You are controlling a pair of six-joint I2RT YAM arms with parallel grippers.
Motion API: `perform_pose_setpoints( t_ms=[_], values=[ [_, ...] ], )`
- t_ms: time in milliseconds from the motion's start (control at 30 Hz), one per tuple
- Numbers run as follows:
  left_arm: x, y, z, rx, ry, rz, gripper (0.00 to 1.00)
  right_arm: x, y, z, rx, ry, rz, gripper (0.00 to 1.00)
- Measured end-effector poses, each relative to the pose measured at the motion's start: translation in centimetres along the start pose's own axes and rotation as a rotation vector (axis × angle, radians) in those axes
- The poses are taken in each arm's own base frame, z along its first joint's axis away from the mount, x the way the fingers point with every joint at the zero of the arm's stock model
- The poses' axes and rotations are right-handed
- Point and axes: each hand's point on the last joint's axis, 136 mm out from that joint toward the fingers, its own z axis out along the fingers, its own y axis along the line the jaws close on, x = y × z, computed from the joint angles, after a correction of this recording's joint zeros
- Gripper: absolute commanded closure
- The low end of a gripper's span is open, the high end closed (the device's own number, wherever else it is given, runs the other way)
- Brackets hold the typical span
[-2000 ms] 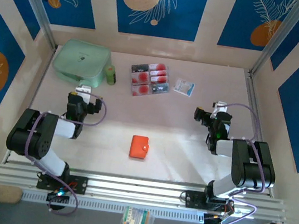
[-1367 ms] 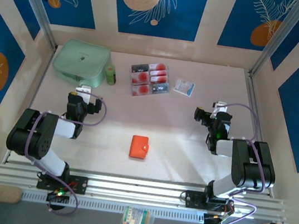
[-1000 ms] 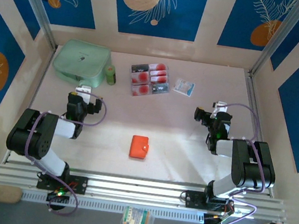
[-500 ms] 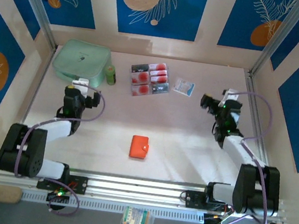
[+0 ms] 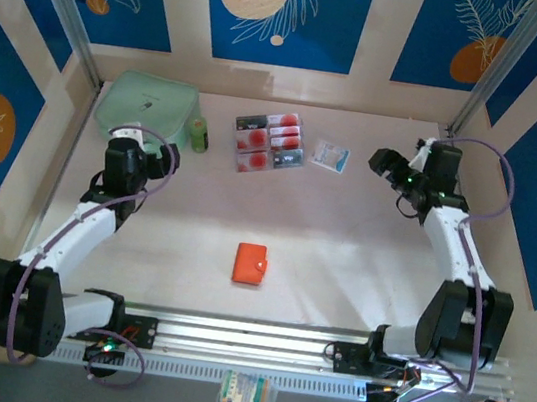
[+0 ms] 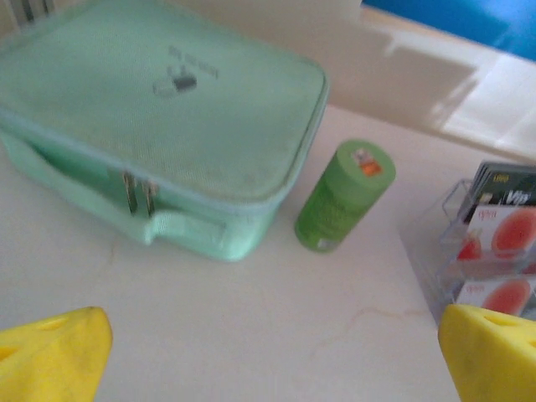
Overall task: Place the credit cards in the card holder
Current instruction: Move the storage box to the center of the table.
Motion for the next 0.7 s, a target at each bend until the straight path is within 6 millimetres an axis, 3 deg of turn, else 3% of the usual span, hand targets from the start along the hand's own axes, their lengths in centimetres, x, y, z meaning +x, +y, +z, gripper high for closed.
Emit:
perform_pose_setpoints(
  t_ms=[133,233,367,567,700],
  values=[
    [2.0,-0.6,0.4,0.022,0.083,-0.05,0.0,2.0,2.7,3.1,-0.096,0.148,0.029,0.21],
    [3.3,-1.6,1.5,0.042,0.156,-0.061,0.0,2.3,5.1,5.5,-0.17,0.224,0.051,0.22],
    [2.9,-4.0,3.6,0.101,0.214,-0.057,0.0,2.0,7.8,8.6,-0.245,0.294,0.085,0.22],
    [0.8,-8.3,6.5,0.206,0.247,-0.059,0.0,-1.7,10.7,13.8,-0.322,0.32,0.108,0.25],
    [1.2,-11.0,7.4,0.252,0.272,-0.04,0.0,-4.6,12.2,17.2,-0.373,0.321,0.116,0.26]
  ],
)
